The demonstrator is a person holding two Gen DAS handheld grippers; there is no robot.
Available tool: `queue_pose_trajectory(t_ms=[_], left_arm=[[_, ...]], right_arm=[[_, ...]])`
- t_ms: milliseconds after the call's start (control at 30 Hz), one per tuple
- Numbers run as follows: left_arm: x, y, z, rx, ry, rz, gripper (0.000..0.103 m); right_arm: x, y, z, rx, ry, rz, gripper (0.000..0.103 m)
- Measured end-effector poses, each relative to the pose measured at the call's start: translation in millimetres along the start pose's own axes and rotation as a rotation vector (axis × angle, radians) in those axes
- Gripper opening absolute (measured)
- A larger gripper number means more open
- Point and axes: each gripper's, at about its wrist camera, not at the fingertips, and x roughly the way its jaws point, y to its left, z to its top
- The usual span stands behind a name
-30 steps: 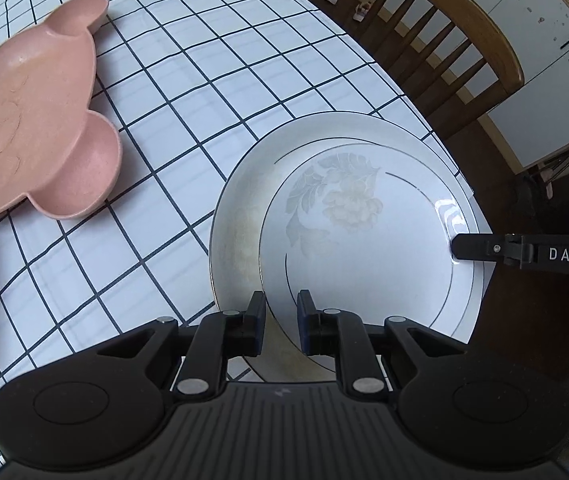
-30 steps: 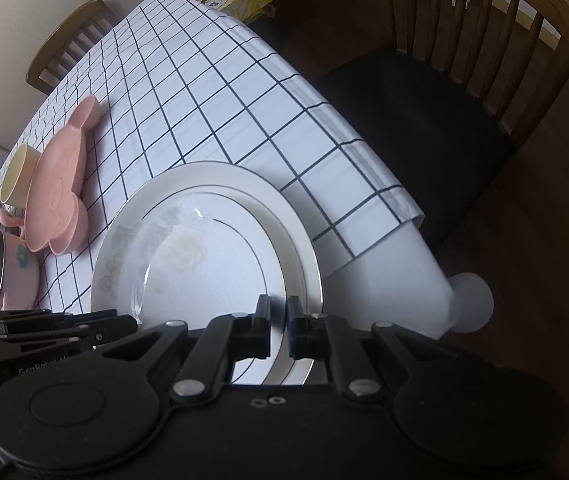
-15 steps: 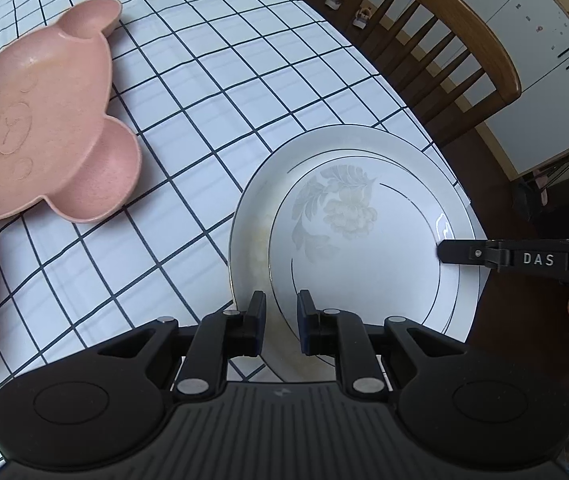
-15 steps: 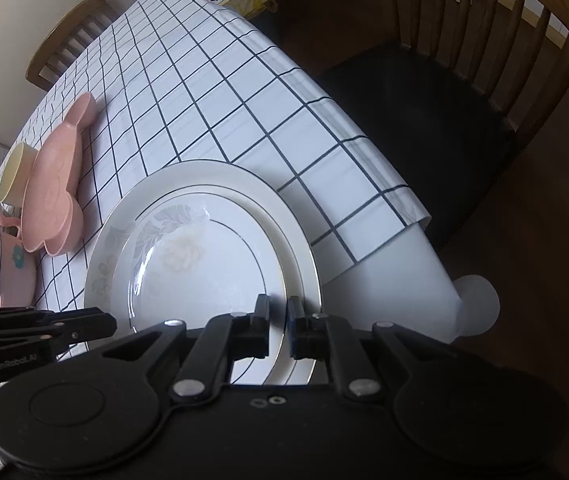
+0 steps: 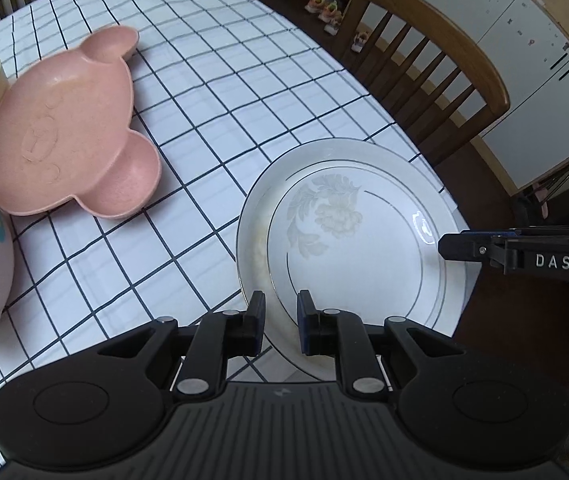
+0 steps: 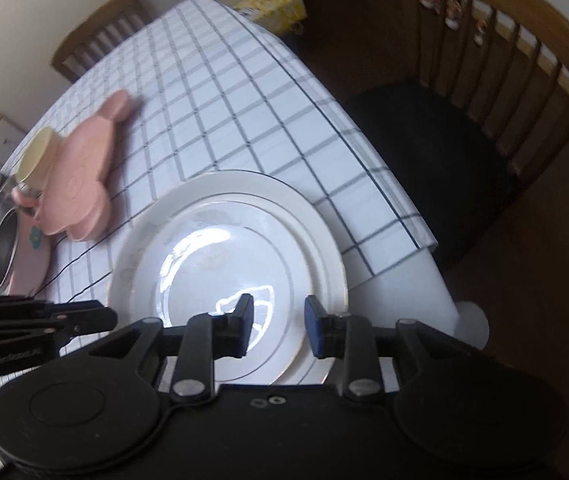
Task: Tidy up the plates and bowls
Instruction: 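Raise both grippers away from the stacked plates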
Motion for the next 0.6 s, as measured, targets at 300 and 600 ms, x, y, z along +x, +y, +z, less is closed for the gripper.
queue_pose_trajectory(t_ms=[300,600], left_arm=[[-46.7,-2.3,-18.6,0.022,-0.141,0.023,0.017],[-92.0,8.0,-45.7,0.008,-0.280,0.056,0.037]], right_arm=[[-33.9,39.5,-13.5,-0.121,-0.109,0.006,0.044],[-64.0,81.1,-36.1,-0.214,-0.202,0.037,0.056]])
